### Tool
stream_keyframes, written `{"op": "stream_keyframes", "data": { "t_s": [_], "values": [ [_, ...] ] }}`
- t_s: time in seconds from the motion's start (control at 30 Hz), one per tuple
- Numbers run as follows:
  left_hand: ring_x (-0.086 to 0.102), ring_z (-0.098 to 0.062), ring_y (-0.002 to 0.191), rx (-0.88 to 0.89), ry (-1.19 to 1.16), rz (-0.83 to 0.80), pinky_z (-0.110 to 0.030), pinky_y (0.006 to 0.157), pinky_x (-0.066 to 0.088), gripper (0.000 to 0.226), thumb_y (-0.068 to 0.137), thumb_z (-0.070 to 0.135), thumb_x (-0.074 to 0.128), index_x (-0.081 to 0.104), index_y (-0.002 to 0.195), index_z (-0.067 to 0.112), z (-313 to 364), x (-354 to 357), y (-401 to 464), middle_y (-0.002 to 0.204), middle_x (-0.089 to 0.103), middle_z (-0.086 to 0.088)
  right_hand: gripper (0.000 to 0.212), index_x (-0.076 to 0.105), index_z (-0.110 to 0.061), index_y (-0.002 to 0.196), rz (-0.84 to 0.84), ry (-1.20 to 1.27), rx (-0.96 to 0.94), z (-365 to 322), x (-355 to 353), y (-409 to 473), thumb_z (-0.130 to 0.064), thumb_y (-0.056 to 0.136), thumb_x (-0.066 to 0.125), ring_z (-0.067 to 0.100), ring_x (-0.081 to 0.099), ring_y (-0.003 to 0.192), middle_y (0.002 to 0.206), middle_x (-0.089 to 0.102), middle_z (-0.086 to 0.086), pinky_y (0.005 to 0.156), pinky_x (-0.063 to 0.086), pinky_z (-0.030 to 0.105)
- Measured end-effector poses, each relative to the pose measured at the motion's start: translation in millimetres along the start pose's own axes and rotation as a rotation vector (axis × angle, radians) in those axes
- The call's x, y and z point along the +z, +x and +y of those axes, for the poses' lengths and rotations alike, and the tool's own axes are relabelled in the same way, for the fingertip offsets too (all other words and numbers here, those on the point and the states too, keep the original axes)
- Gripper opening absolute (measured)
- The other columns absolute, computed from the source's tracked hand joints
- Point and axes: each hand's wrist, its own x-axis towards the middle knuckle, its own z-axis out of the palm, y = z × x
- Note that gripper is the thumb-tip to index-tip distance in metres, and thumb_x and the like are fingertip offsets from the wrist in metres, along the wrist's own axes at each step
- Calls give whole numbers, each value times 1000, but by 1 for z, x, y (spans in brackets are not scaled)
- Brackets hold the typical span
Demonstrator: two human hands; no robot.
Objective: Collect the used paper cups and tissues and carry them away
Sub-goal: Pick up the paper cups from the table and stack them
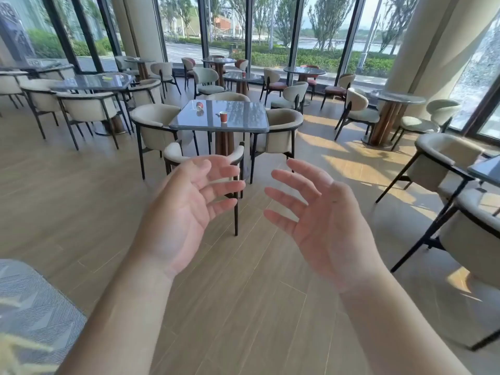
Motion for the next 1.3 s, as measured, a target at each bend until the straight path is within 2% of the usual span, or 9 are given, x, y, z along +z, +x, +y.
{"op": "stream_keyframes", "data": {
  "t_s": [0.13,0.27,0.37,0.5,0.67,0.87,1.03,1.17,1.3],
  "values": [
    [73,-21,96,-9,-23,-10,-27,75,60,30,78,38,63,77,97,20,6,-49,53,104,75,-6,54,67,-19,120,55,-17,0,21,24,69,-44,72,61,27,65,111,123,67,6,81,55,40],
    [72,-19,93,-17,-22,-6,-27,74,60,30,89,31,51,79,93,23,13,-98,106,102,75,-3,52,67,-18,117,65,-42,-20,43,50,133,-43,71,62,27,65,108,120,68,7,82,55,41],
    [72,-19,93,-25,-31,12,-26,73,60,29,89,31,50,74,99,19,16,-129,139,101,75,-4,53,67,-18,116,66,-43,-19,56,64,174,-43,70,63,26,65,106,117,69,6,81,55,41],
    [72,-18,91,-29,-51,41,-26,71,58,28,89,31,50,72,100,17,15,-158,168,99,75,-3,57,64,-15,121,53,-67,-7,72,74,217,-42,70,62,26,65,105,116,69,7,82,55,42],
    [71,-18,90,-54,-69,48,-26,70,58,29,88,32,50,70,101,16,9,-170,200,99,75,-3,50,67,-16,115,28,-73,-25,83,72,256,-40,72,62,25,66,104,115,69,7,83,55,41],
    [71,-15,91,-59,-33,47,-23,67,56,29,78,37,62,72,99,19,-12,-158,256,99,75,-1,41,68,-16,110,45,-37,-31,89,30,304,-38,76,62,26,66,99,110,70,10,83,55,41],
    [70,-14,91,-54,17,71,-25,71,54,30,83,37,57,68,103,17,-47,-129,316,100,74,0,29,71,-18,101,46,-48,-12,84,-29,355,-34,81,58,24,67,92,104,72,10,78,54,36],
    [71,-15,87,-71,64,103,-29,73,51,28,85,34,51,70,98,18,-79,-84,382,98,74,0,30,70,-17,100,53,-33,-36,55,-93,405,-35,79,59,24,67,91,103,72,12,78,54,36],
    [71,-16,85,-74,61,86,-25,68,55,27,85,33,53,75,91,20,-102,-32,452,94,74,-2,27,71,-18,96,98,-16,-50,17,-162,453,-34,79,58,23,67,87,99,73,11,75,54,34]
  ]
}}
